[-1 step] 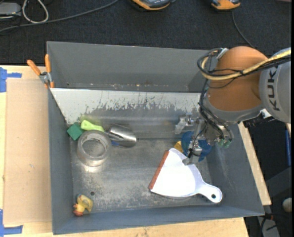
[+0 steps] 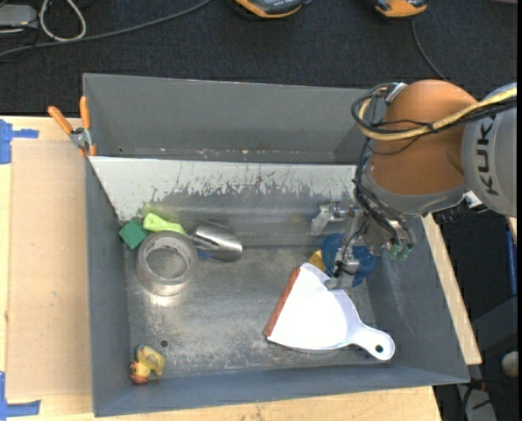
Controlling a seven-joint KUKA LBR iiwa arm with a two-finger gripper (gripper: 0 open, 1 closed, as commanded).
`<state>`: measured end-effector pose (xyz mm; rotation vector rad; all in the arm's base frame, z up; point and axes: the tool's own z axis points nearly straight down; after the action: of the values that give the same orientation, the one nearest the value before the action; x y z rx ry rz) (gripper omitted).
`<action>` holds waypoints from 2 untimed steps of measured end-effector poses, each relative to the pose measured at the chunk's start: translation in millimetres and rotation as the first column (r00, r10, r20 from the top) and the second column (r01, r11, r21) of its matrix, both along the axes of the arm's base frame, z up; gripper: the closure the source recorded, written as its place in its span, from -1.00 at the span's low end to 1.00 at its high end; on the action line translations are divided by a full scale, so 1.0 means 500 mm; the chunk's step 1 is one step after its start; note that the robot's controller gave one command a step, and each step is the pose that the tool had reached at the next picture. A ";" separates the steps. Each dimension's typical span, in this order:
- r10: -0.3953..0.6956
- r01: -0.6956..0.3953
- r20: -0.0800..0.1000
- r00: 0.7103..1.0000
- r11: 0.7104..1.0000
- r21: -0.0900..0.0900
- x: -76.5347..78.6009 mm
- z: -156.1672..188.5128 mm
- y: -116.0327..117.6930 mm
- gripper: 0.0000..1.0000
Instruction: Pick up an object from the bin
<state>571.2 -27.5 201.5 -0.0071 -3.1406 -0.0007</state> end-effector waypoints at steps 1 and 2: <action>0.097 -0.097 0.000 0.995 0.995 0.000 -0.106 -0.167 -0.026 -1.00; 0.102 -0.102 0.011 0.995 0.995 0.000 0.052 -0.186 -0.038 -1.00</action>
Offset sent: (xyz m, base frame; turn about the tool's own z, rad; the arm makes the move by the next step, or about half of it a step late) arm 0.0481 -0.0194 -0.0919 -0.1007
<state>597.3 -46.5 108.7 0.1540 -3.1481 -0.0015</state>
